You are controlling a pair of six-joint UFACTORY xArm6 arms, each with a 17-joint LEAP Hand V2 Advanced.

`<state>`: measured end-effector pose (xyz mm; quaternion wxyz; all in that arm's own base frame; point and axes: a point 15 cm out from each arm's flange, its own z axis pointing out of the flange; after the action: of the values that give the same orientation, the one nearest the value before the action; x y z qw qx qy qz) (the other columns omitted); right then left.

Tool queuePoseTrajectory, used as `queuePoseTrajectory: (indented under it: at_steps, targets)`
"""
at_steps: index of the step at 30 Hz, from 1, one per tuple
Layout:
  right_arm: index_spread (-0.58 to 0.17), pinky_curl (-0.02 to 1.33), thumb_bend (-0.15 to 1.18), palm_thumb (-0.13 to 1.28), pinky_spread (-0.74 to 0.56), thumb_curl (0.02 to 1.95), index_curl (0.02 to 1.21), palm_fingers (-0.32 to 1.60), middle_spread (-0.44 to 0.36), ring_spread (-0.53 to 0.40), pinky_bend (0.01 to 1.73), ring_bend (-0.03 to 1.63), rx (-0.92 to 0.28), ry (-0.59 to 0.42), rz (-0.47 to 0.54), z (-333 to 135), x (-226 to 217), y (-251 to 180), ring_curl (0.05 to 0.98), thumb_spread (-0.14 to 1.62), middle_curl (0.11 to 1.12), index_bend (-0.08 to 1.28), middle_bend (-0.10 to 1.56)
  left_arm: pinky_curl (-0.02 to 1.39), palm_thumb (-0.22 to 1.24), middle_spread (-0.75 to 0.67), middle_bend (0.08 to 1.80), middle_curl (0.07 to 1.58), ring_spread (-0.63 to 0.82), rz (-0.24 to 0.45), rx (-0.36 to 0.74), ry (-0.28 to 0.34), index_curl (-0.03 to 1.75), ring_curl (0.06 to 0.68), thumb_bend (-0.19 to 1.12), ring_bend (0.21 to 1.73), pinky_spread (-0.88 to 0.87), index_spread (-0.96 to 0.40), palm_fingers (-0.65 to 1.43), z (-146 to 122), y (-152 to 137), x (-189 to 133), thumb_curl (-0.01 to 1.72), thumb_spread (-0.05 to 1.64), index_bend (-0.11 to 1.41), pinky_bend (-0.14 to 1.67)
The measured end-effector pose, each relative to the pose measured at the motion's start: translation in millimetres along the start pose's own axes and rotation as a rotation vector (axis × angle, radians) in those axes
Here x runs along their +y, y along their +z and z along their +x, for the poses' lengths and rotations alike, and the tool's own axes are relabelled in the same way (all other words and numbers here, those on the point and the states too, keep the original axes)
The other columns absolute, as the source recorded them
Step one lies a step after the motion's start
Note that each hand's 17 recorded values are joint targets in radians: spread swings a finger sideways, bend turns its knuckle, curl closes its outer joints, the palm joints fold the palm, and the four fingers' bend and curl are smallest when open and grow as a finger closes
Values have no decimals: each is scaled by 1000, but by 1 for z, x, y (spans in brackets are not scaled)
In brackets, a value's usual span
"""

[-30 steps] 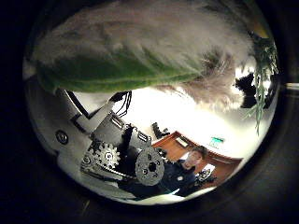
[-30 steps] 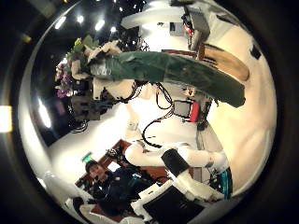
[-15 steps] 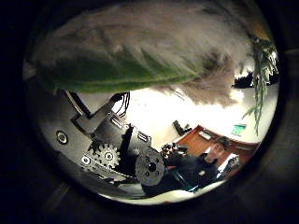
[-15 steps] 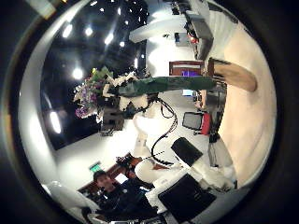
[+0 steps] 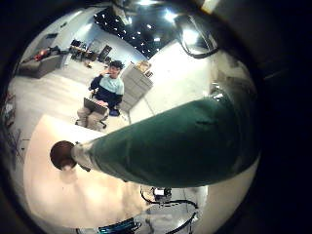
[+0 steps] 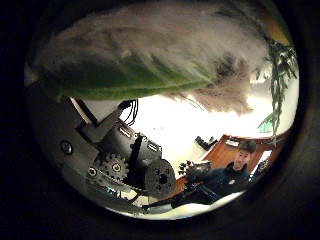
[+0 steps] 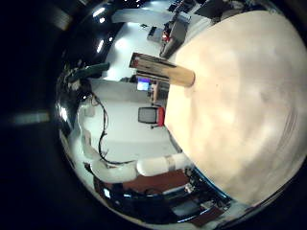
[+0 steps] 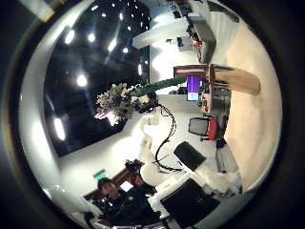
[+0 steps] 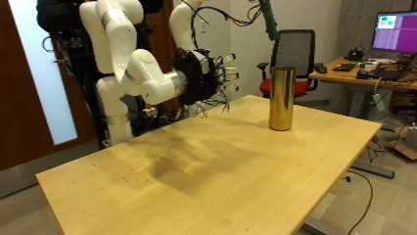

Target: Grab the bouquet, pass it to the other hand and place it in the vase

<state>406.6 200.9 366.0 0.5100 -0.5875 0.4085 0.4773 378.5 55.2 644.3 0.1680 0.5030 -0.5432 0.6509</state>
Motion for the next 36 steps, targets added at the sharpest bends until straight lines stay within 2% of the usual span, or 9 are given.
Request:
queuePoseTrajectory:
  at_steps: [5,20,23,28,29,32,34,35,36]
  targets:
    - [-345,342,-25,772,264,447,203,-71,92,157,319,281,-2,0,0,2,1,0,247,976,225,148,163,873,1138,-528,1171,1027,-404,7,0,-21,-8,624,-21,1520,-538,-587,965,-18,-4,1,917,223,1284,1218]
    - [-341,336,-26,784,258,455,228,-51,84,150,301,273,-6,15,-8,9,2,5,258,967,237,153,171,903,1141,-517,1208,1014,-401,40,-46,-124,-8,624,-21,1537,-554,-581,947,-114,-12,10,932,225,1312,1207]
    - [-341,335,-24,786,257,455,231,-48,84,147,298,271,-7,19,-12,10,2,7,261,966,239,155,170,909,1141,-515,1215,1011,-401,23,-35,-149,-8,624,-21,1542,-557,-581,941,-131,-5,10,934,226,1311,1208]
    - [-328,334,-23,794,257,456,238,-40,84,146,290,267,-7,19,-10,12,2,6,260,969,245,157,173,916,1124,-512,1228,1012,-398,14,-20,-165,-12,624,-27,1541,-557,-580,914,-139,-2,12,934,232,1312,1220]
    - [-326,334,-24,795,257,456,241,-38,84,146,288,266,-8,20,-12,12,2,7,260,971,247,157,175,907,1070,-507,1225,1013,-402,8,-16,-166,-16,618,-52,1533,-563,-579,885,-140,-2,13,921,256,1293,1218]
    - [-324,333,-25,795,257,456,247,-32,80,142,282,264,-9,20,-16,11,3,8,261,973,251,161,175,817,847,-488,1149,965,-444,-27,6,-164,-17,559,-88,1368,-616,-502,564,-138,0,21,839,323,1124,1138]
    - [-319,333,-25,795,257,456,251,-30,78,141,280,261,-10,19,-20,10,3,9,262,973,252,162,175,774,714,-458,1066,932,-421,-38,5,-153,3,529,-91,1247,-589,-372,232,-141,-3,24,767,541,1066,995]
    - [-318,332,-25,795,257,456,254,-27,77,141,277,258,-11,19,-20,10,3,9,261,974,253,164,176,737,597,-331,864,872,-239,-31,-2,-150,34,504,-103,1106,-346,-192,-256,-143,-8,23,703,656,1061,739]
    - [-317,332,-25,795,257,456,256,-25,76,141,275,259,-11,19,-20,10,3,9,261,974,254,165,174,655,519,-111,604,755,-15,-17,-10,-144,24,418,-83,995,-71,-24,-355,-146,-14,22,629,742,871,618]
